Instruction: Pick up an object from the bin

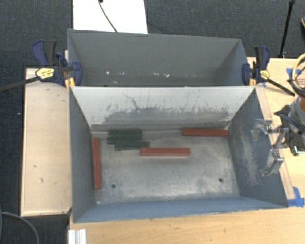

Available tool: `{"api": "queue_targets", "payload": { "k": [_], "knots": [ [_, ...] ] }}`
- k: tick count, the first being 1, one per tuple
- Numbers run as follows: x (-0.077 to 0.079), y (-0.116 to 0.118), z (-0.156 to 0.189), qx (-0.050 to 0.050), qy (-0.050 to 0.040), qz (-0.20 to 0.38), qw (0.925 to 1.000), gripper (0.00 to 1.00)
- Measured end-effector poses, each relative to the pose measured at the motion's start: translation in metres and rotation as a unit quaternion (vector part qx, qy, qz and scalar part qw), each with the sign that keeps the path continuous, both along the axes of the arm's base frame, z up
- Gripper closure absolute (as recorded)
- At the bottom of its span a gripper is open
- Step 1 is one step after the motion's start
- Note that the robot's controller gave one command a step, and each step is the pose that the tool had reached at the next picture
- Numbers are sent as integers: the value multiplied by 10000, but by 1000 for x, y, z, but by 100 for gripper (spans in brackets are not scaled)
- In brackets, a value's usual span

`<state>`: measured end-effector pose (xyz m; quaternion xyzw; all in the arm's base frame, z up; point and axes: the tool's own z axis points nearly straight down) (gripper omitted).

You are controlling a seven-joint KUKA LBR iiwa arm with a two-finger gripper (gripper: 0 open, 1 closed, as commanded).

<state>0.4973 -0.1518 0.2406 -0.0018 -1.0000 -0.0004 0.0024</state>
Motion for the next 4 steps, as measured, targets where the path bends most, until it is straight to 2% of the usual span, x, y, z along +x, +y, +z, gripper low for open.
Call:
{"api": "queue_targets", "payload": {
  "k": [1, 2, 3, 4],
  "knots": [
    [47, 57, -48, 13, -22, 540, 9985, 0],
    [43, 144, -174, 13, -8, -232, 9997, 0],
    [62, 93, -170, -11, -51, 2031, 9791, 0],
    [53, 166, -168, 23, -33, 1973, 9803, 0]
  ]
}}
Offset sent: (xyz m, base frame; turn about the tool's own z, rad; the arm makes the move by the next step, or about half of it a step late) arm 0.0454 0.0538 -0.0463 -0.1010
